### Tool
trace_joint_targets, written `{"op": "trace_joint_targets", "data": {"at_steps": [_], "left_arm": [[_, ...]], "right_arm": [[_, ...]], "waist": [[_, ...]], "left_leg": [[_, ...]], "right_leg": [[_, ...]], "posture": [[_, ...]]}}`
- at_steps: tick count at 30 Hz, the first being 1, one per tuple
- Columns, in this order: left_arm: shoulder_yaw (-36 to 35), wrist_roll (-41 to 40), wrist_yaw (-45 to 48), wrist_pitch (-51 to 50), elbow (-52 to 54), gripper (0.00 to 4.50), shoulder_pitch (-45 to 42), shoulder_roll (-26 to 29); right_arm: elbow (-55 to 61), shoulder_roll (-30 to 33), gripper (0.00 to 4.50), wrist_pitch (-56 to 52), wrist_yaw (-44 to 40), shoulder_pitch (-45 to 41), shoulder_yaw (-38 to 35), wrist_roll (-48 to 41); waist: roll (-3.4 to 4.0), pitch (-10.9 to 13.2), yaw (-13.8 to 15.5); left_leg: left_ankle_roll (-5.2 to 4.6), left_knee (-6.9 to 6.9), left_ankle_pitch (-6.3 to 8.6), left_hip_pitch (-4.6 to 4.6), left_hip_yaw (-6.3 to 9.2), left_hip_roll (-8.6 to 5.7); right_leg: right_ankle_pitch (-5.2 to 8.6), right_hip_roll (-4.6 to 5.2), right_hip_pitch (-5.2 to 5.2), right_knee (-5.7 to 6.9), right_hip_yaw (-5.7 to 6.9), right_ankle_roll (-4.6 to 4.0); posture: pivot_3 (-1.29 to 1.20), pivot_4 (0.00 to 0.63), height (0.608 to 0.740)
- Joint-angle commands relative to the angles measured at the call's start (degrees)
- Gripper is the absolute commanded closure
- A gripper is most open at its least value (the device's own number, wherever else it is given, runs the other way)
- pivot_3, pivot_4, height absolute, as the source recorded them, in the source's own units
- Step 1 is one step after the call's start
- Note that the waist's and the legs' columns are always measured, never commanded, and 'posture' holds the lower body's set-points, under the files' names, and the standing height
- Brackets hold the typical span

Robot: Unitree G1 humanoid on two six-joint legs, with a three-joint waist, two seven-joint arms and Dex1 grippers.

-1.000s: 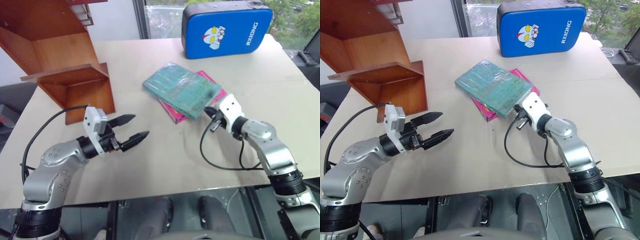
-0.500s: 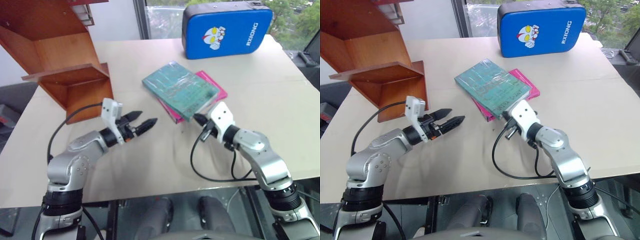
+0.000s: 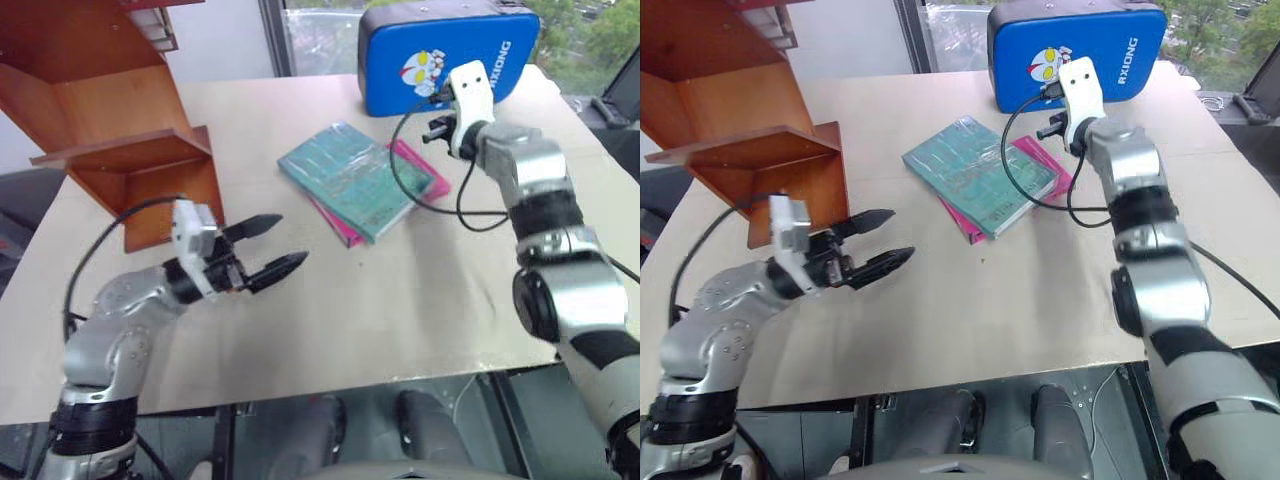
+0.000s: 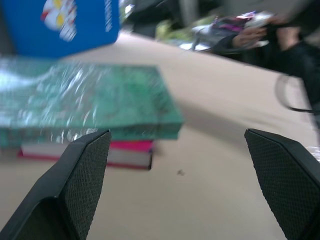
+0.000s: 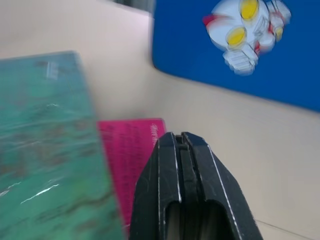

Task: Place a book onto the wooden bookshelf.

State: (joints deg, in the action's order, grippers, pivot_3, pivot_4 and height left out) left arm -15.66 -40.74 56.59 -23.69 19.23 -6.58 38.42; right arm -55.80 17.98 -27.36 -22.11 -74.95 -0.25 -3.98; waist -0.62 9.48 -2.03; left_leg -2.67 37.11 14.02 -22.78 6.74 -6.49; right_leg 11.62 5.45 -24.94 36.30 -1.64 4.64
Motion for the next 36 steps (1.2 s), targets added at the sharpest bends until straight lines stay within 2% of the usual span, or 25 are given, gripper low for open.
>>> {"op": "trace_joint_targets", "data": {"at_steps": [1,4,11,17,23,26,27,29,30,32,35,36], "left_arm": [[-4.52,-1.94,-0.08,1.25,4.43,0.00,2.68,0.96],[-7.08,-2.04,-2.37,1.94,7.81,0.00,6.75,-0.03],[-9.38,-1.85,-4.44,3.21,10.01,0.00,12.85,-1.02],[-9.06,-1.09,-5.17,3.45,7.20,0.00,13.08,-0.76],[-5.96,0.06,-9.14,0.58,2.82,0.00,9.10,-1.07],[-4.26,0.04,-13.35,-3.91,-0.25,0.00,4.98,-1.34],[-3.82,-0.47,-14.48,-5.81,-1.46,0.00,3.31,-1.34],[-2.64,-3.01,-15.95,-11.93,-4.94,0.00,-1.24,-0.94],[-2.37,-3.73,-16.10,-13.79,-6.10,0.00,-2.72,-0.80],[-1.11,-4.99,-16.02,-18.54,-9.79,0.00,-6.90,-0.49],[0.10,-6.23,-15.90,-24.02,-15.11,0.00,-12.58,-1.13],[0.36,-6.59,-15.92,-25.62,-16.57,0.00,-14.00,-1.25]], "right_arm": [[-13.95,-1.33,4.45,5.59,-0.12,-5.57,-2.33,0.52],[-19.18,-3.09,4.45,5.29,-3.24,-6.45,-3.03,0.86],[-20.33,-5.26,4.45,6.53,-12.55,-5.35,-2.19,2.77],[-19.26,-5.45,4.45,6.83,-17.07,-4.47,-3.46,2.09],[-13.27,-1.99,4.45,7.29,-22.40,-0.95,-5.36,-0.42],[4.89,1.80,4.45,7.05,-25.57,8.61,-4.35,-1.54],[15.91,3.26,4.45,4.79,-26.25,14.06,-4.46,-2.97],[44.42,8.12,3.95,-2.92,-28.00,29.21,-4.06,-6.10],[54.24,9.81,3.74,-6.18,-27.65,34.43,-4.09,-7.24],[76.47,12.92,2.77,-12.75,-26.75,47.40,-7.23,-12.55],[99.82,12.68,1.18,-21.91,-22.73,60.18,-14.54,-22.92],[104.52,12.41,0.87,-23.78,-21.31,62.56,-16.19,-25.20]], "waist": [[0.01,0.01,-0.46],[0.06,0.03,-0.76],[0.14,0.07,-1.42],[0.15,0.08,-1.44],[0.15,0.08,-1.14],[0.13,0.06,-0.22],[0.14,0.07,-0.10],[0.13,0.06,0.76],[0.17,0.04,1.15],[0.22,0.01,1.52],[0.25,0.01,0.35],[0.25,0.00,0.49]], "left_leg": [[-0.01,-0.02,0.00,-0.02,-0.01,0.00],[-0.03,-0.11,0.02,-0.07,0.01,0.00],[-0.02,-0.10,0.01,-0.10,-0.01,0.03],[-0.01,0.06,0.01,-0.05,-0.03,0.03],[0.00,0.10,0.01,-0.03,-0.01,0.01],[-0.01,0.18,0.01,-0.05,0.01,-0.04],[-0.01,0.21,0.02,-0.08,0.06,-0.05],[-0.01,0.21,0.02,-0.16,0.14,-0.05],[-0.01,0.27,0.02,-0.24,0.23,-0.05],[-0.01,0.27,0.02,-0.33,0.21,-0.05],[-0.01,0.47,0.02,-0.63,0.03,-0.05],[-0.01,0.47,0.02,-0.59,0.04,-0.05]], "right_leg": [[0.01,0.00,-0.02,-0.07,-0.02,-0.01],[0.00,-0.03,-0.06,-0.22,-0.09,-0.01],[0.00,-0.11,-0.21,-0.04,-0.20,-0.01],[0.00,-0.12,-0.20,0.23,-0.21,-0.01],[0.00,-0.11,-0.20,0.32,-0.21,-0.01],[0.00,-0.08,-0.19,0.34,-0.20,0.00],[0.00,-0.07,-0.18,0.35,-0.15,0.00],[0.01,-0.06,-0.23,0.37,-0.11,0.00],[0.02,-0.07,-0.27,0.35,0.04,0.00],[0.04,-0.02,-0.41,0.43,0.13,-0.01],[0.01,-0.01,-0.81,0.58,-0.03,0.00],[0.01,0.02,-0.77,0.62,-0.01,0.00]], "posture": [[0.00,0.150,0.736],[0.00,0.150,0.736],[0.00,0.150,0.736],[0.00,0.150,0.736],[0.00,0.150,0.736],[0.00,0.150,0.736],[0.00,0.150,0.736],[0.00,0.150,0.736],[0.00,0.150,0.736],[0.00,0.150,0.736],[0.00,0.150,0.736],[0.00,0.150,0.736]]}}
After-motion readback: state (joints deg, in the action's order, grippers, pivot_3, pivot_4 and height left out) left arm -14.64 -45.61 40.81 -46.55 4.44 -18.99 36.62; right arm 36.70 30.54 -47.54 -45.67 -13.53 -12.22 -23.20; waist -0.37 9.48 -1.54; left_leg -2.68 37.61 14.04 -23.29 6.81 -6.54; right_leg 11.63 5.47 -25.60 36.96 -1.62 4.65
